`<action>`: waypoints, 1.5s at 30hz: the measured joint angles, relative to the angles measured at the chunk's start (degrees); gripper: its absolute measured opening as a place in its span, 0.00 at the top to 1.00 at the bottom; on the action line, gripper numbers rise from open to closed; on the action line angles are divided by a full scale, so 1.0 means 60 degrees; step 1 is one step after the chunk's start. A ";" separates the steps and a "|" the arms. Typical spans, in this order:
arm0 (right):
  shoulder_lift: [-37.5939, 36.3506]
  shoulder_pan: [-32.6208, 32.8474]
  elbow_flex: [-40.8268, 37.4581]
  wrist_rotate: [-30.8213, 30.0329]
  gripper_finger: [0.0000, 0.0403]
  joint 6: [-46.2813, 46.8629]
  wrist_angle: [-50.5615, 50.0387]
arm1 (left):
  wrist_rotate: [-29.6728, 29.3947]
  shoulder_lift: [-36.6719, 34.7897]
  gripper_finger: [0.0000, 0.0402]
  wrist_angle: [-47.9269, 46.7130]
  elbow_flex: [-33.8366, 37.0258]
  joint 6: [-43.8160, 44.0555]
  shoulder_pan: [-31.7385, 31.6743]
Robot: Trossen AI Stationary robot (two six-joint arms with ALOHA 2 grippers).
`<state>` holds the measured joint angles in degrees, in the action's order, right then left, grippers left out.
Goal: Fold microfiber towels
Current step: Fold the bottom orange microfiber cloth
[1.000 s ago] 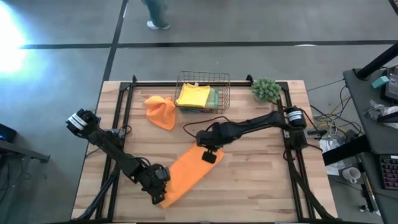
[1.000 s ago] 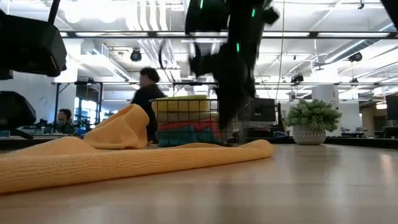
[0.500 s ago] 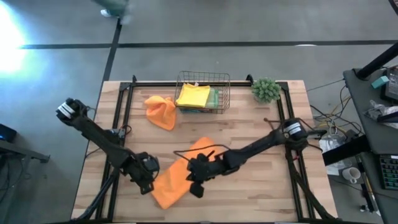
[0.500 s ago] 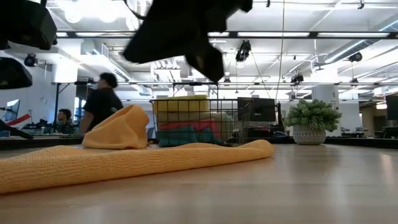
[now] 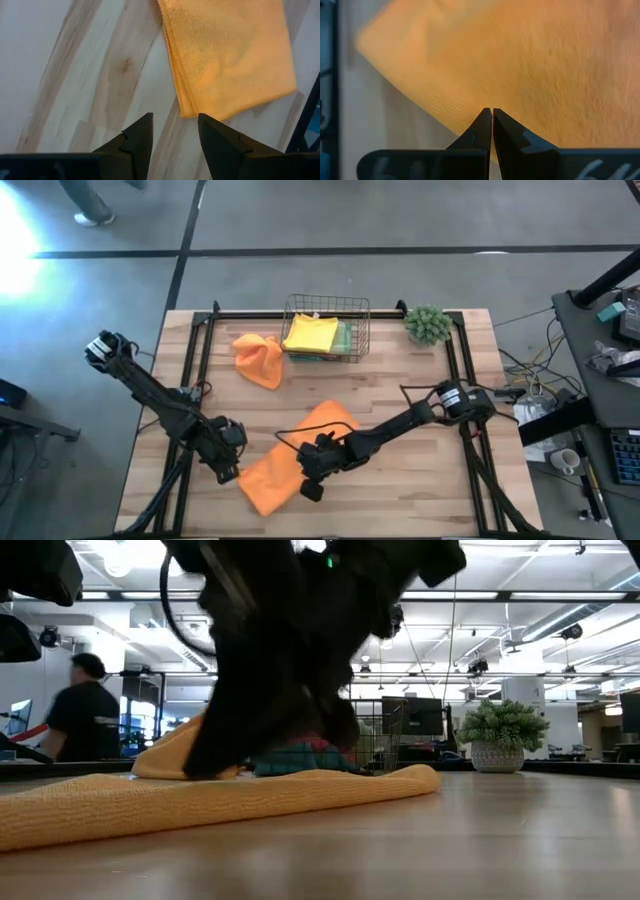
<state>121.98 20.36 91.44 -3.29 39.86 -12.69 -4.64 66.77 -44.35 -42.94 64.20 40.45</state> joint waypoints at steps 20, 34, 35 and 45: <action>-0.0677 -0.0446 -0.0026 -0.0672 0.98 -0.1315 -0.6434 | -0.0009 -0.0008 0.65 0.0052 0.0029 -0.0007 0.0000; -0.1959 0.0025 -0.0033 -0.2362 0.98 -0.0703 -0.8356 | -0.0863 -0.0008 0.65 0.1457 0.0033 -0.1319 0.0004; -0.2190 0.0225 -0.0033 -0.2382 0.98 -0.0517 -0.8349 | -0.0930 -0.0008 0.65 0.1753 0.0033 -0.1505 0.0004; -0.3280 0.2192 -0.0055 -0.2539 0.98 0.1333 -0.8353 | -0.1280 0.0425 0.65 0.4288 0.0016 -0.4082 -0.0091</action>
<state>102.30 33.51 91.11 -18.52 47.85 -62.80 -12.32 69.32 -18.62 -42.84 39.71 39.90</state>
